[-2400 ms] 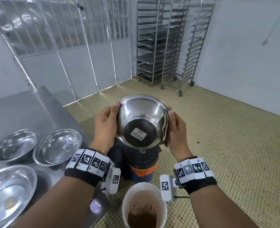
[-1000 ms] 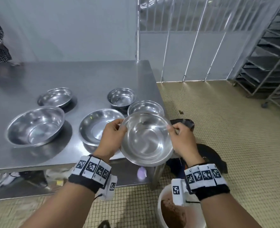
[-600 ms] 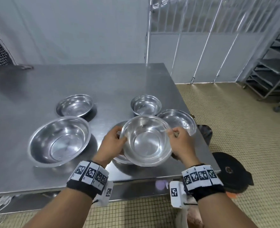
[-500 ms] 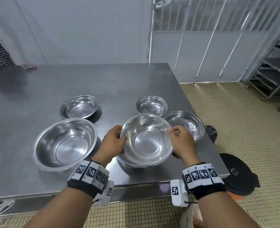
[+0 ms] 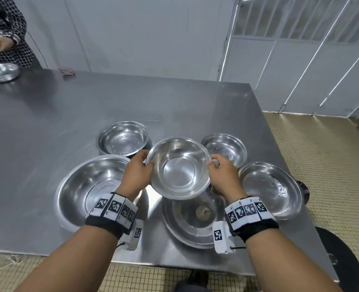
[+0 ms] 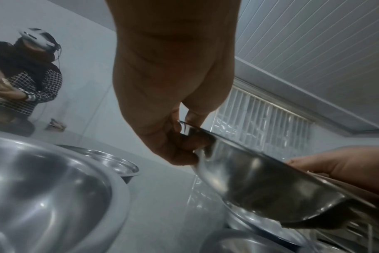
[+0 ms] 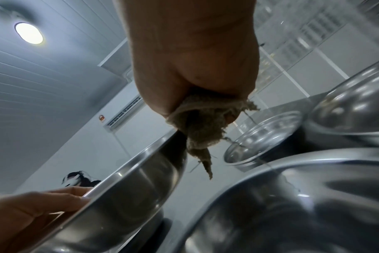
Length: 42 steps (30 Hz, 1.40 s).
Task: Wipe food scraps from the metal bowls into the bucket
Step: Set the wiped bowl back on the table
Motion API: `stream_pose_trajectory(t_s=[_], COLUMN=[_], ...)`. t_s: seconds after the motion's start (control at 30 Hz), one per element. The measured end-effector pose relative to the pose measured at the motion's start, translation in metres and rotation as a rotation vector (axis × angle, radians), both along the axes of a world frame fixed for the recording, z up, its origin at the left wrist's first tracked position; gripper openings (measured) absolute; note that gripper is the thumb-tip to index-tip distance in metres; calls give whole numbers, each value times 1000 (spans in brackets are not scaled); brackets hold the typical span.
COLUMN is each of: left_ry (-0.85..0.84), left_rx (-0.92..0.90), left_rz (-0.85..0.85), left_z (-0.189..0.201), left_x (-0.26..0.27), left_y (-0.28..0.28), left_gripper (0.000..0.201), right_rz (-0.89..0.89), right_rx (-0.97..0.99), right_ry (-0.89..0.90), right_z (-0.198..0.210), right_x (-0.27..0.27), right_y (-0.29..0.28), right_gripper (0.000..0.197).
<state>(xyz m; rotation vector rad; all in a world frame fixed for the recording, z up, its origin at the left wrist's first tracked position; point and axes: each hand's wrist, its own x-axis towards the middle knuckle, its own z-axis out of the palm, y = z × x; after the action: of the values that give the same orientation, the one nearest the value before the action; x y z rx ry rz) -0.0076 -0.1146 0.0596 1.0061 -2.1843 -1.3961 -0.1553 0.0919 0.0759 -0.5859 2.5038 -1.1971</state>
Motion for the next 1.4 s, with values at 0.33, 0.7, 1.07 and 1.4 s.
stream_pose_trajectory(t_s=[0.33,0.7,1.07,1.4], left_ry=[-212,-613,-803,-459], left_rx=[-103,-271,-434,-439], left_rz=[121,-66,-254,-328], left_z=[4,-30,-41,-26], left_x=[-38,-67,-84,-104], left_y=[-56,-96,-115,-100], left_gripper=[26,22,16,51], right_rz=[212,274,151,64], right_rx=[84,457,483,-18], right_ry=[-6,29,-15,-227], right_z=[-29,-50,-53,-14], right_x=[-71,-91,-89,-67], right_y=[-88,-116,-117,-94], right_gripper=[13,14,16,27])
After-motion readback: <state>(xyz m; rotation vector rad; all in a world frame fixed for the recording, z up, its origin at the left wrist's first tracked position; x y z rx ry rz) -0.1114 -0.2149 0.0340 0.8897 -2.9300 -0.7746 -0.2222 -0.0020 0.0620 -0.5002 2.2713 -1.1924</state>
